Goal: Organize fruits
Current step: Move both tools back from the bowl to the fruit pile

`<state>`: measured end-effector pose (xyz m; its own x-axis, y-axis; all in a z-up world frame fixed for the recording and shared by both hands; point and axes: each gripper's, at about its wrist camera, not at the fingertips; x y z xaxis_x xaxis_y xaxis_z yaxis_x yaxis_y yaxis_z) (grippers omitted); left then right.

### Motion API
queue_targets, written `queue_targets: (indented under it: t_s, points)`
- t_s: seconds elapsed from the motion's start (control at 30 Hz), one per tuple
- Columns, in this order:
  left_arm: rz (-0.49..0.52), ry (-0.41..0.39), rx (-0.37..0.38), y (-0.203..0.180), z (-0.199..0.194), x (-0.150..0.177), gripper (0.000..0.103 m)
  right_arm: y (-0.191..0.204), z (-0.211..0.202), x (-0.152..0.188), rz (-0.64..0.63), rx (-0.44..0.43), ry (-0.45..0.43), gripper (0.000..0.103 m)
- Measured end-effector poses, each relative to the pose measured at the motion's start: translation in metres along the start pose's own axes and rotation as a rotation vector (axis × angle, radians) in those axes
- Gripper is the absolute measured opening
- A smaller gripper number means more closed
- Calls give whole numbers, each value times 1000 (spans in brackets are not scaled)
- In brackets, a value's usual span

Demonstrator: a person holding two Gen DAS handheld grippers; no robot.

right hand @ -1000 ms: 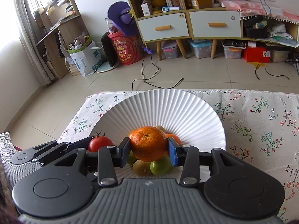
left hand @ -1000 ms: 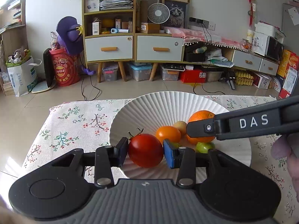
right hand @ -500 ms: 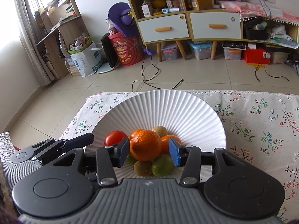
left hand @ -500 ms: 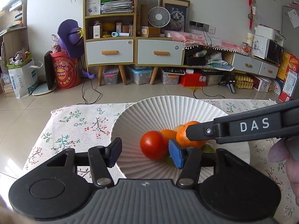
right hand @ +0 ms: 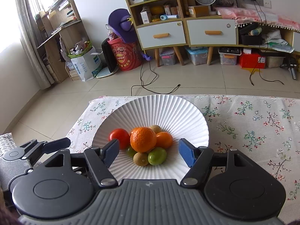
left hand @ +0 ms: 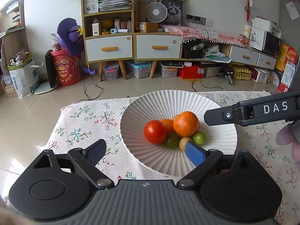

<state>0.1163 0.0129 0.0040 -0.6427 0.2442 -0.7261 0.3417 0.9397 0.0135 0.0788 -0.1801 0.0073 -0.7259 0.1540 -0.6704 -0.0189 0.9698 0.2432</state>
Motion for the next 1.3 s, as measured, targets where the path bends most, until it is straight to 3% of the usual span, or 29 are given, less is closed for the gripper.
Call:
queue_targets:
  t_s: [0.17,0.5,0.97,1.3]
  points:
    - [46,18,-19,-2,-12,8,96,3,-10,12,-23,3,23,78]
    - [43,114,-49,7,-21,29,96,7,-20,31,-91,5,57,90]
    - [52,189,-27,4,-27,62,96,3,-27,62,-164,41,84,94]
    - [46,240,-9,3,-21,77,96,-7,-20,87,-210,83,151,95]
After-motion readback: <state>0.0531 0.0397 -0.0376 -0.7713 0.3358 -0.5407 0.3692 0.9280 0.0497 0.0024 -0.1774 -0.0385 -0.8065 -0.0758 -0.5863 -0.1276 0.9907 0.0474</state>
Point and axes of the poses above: each gripper's, at about its wrist camera, not at the fingertips, and z roughly the way its jaws point, y to its left, x to its underside, and after that the axes turned 5 degrees about y, right-handed
